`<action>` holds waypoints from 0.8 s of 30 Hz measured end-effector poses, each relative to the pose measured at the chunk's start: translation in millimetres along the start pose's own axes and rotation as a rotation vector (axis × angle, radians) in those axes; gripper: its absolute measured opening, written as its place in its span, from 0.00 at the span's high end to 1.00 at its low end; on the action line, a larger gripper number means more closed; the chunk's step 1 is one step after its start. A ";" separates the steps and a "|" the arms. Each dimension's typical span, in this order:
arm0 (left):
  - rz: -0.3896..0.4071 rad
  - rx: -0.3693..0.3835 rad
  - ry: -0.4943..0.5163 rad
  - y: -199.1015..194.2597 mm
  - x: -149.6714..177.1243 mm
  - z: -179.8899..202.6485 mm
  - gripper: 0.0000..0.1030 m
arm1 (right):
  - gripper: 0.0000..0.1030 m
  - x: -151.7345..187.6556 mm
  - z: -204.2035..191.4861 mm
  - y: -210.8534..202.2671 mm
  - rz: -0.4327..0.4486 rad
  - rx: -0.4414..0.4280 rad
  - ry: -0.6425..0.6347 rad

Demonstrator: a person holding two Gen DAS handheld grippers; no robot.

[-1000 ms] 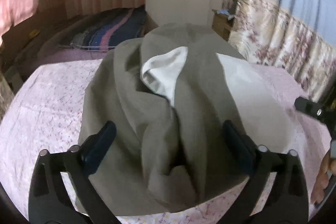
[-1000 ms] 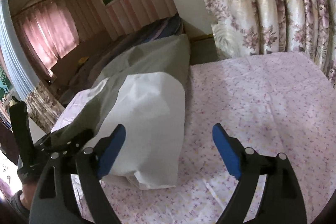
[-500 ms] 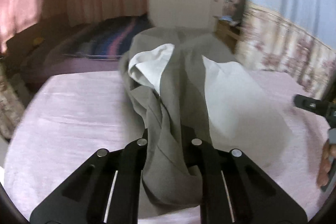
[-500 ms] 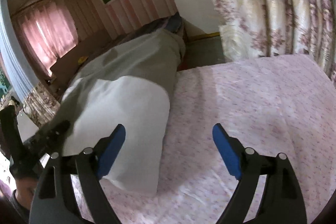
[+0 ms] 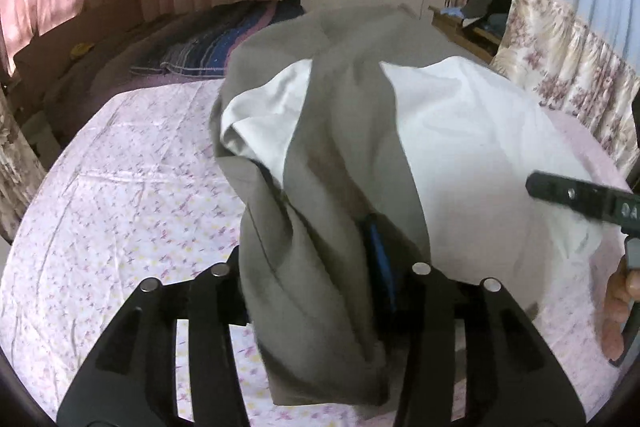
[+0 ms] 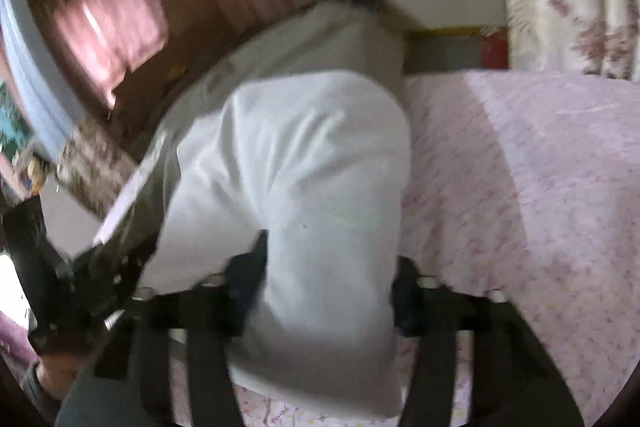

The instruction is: Fold large clothes

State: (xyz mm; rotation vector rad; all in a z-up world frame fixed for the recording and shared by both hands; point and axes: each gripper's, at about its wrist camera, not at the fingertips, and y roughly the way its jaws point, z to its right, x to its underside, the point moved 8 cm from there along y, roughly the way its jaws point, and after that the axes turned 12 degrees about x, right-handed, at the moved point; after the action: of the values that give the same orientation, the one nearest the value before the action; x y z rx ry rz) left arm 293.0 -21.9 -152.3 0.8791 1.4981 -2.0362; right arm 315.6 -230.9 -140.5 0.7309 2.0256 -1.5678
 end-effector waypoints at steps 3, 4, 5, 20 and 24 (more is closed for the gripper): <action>0.009 0.021 0.025 5.4 -7.3 25.7 0.65 | 0.68 -10.4 12.1 -24.7 0.078 0.046 -0.007; 0.017 0.043 0.027 8.3 -10.5 38.8 0.65 | 0.69 -15.0 20.3 -36.9 0.108 0.065 -0.008; 0.022 0.072 0.022 9.6 -13.2 51.7 0.66 | 0.69 -20.1 34.2 -57.3 0.144 0.089 -0.011; -0.026 0.111 0.122 24.2 37.1 185.7 0.59 | 0.10 53.2 174.2 -122.7 0.105 0.295 0.017; 0.013 0.115 0.090 -27.9 40.9 160.6 0.31 | 0.05 69.2 143.0 -175.8 0.185 0.394 -0.059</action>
State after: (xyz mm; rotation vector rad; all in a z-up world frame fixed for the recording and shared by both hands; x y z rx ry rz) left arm 209.9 -166.5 -131.0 1.0363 1.4290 -2.1162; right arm 153.6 -397.1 -92.9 0.9724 1.5712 -1.8719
